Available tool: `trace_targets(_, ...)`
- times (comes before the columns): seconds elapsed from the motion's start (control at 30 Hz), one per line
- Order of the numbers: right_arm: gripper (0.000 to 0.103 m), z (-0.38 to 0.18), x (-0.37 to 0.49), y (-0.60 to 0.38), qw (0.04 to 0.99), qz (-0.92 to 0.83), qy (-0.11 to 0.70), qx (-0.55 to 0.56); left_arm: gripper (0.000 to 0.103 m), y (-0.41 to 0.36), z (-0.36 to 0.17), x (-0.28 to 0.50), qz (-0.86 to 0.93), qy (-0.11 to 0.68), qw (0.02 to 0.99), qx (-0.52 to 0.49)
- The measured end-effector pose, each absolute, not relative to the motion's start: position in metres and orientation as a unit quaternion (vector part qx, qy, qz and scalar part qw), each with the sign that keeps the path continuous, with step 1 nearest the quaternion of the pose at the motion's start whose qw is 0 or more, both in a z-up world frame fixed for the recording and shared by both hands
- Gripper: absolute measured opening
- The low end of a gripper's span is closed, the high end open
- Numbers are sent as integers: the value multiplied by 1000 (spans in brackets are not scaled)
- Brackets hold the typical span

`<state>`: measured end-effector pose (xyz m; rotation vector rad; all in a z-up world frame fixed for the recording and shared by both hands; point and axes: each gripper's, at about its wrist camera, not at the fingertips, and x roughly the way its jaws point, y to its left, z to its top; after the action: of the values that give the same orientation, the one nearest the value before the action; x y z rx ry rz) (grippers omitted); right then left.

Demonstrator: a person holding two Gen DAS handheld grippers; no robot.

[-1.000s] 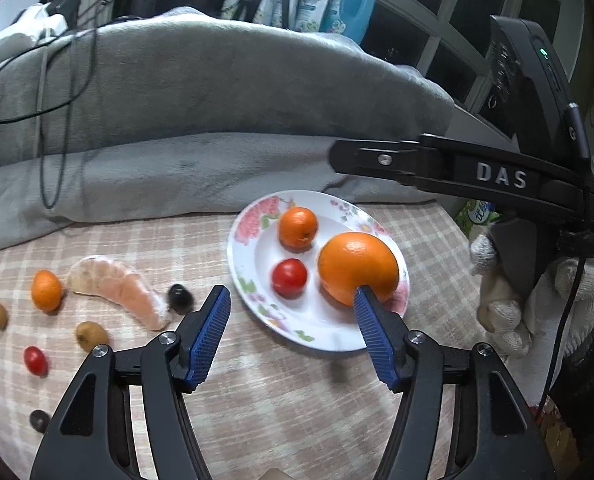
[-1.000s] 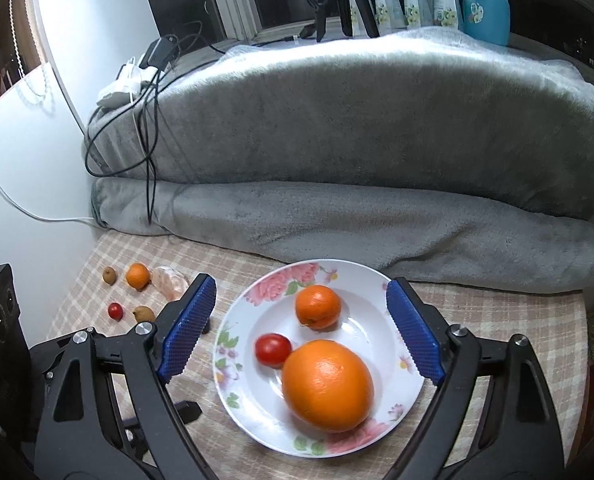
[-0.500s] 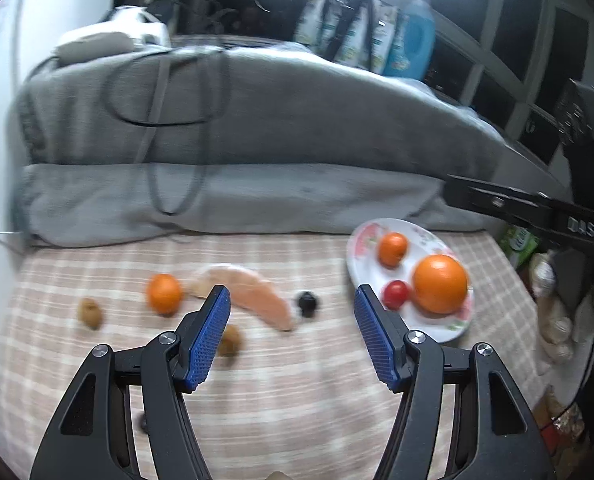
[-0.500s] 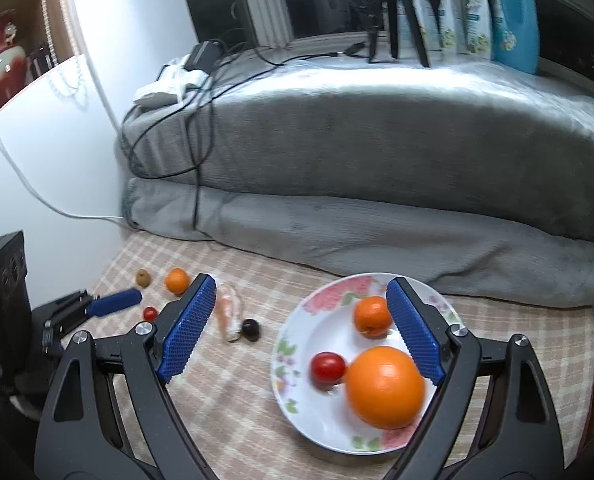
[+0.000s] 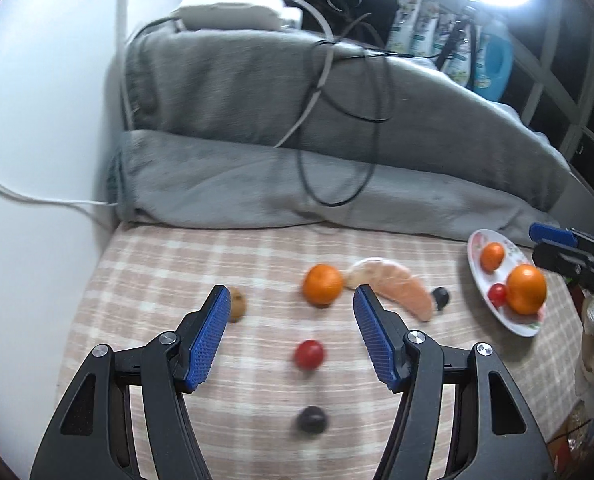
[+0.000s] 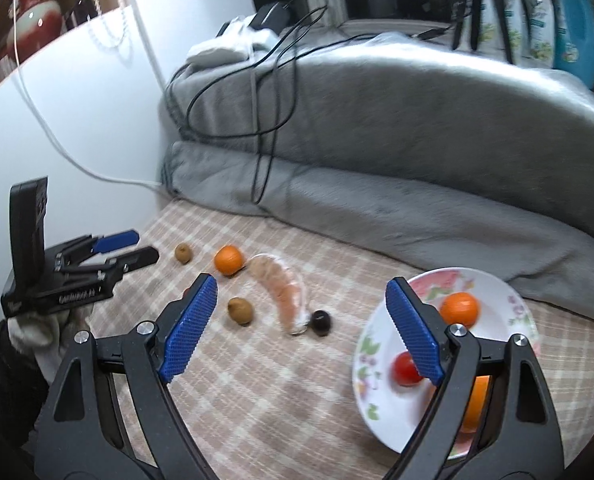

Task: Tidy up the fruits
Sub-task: 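Withdraw both tools from the plate toward the brown kiwis, then close the left tool on a brown kiwi while the right tool grasps another kiwi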

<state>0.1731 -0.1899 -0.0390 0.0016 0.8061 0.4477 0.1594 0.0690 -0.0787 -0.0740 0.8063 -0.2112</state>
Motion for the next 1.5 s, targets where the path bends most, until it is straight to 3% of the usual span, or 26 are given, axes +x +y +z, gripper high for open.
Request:
trace_targets(0.63, 61, -103, 188, -122, 849, 258, 459, -43, 48, 84, -125, 187, -97, 433, 895, -48)
trace_targets(1.5, 40, -141, 216, -88, 824, 259, 498, -77, 31, 89, -160, 228, -94, 459, 882, -55)
